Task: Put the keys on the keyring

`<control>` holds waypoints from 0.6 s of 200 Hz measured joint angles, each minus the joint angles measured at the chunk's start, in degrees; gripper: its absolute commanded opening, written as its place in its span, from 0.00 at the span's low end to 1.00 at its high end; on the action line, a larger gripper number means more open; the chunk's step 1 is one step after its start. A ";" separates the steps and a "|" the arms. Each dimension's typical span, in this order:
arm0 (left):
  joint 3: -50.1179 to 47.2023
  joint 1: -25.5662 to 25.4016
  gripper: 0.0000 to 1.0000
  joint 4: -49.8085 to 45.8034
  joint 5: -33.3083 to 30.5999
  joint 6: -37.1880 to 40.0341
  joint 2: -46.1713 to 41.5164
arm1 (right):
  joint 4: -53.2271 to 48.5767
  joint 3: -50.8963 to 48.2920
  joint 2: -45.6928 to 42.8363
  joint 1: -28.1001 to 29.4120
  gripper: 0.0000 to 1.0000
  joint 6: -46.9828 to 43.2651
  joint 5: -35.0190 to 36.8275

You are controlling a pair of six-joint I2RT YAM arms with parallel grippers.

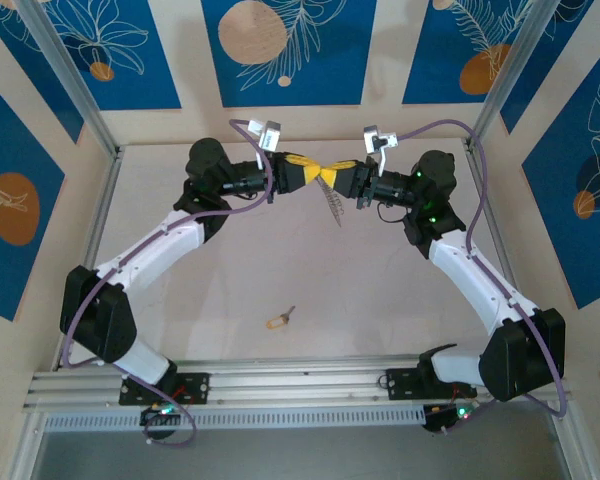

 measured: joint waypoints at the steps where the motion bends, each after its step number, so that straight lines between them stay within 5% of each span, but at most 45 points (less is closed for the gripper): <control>1: 0.00 -0.02 0.31 -0.04 -0.04 0.22 -0.02 | 0.11 -0.02 0.00 0.00 0.00 0.13 0.02; 36: -0.09 -0.50 0.72 -1.29 -1.18 1.42 -1.53 | 1.68 -1.31 -0.13 -1.40 0.00 0.76 1.11; 71: -1.33 -0.61 0.82 -1.38 -5.31 2.60 -4.70 | 1.99 -2.67 -1.27 -2.43 0.00 0.92 1.70; 120: -1.84 -0.61 0.81 -4.50 -9.25 5.22 -7.19 | 3.82 -2.69 -2.99 -3.96 0.00 1.20 -0.55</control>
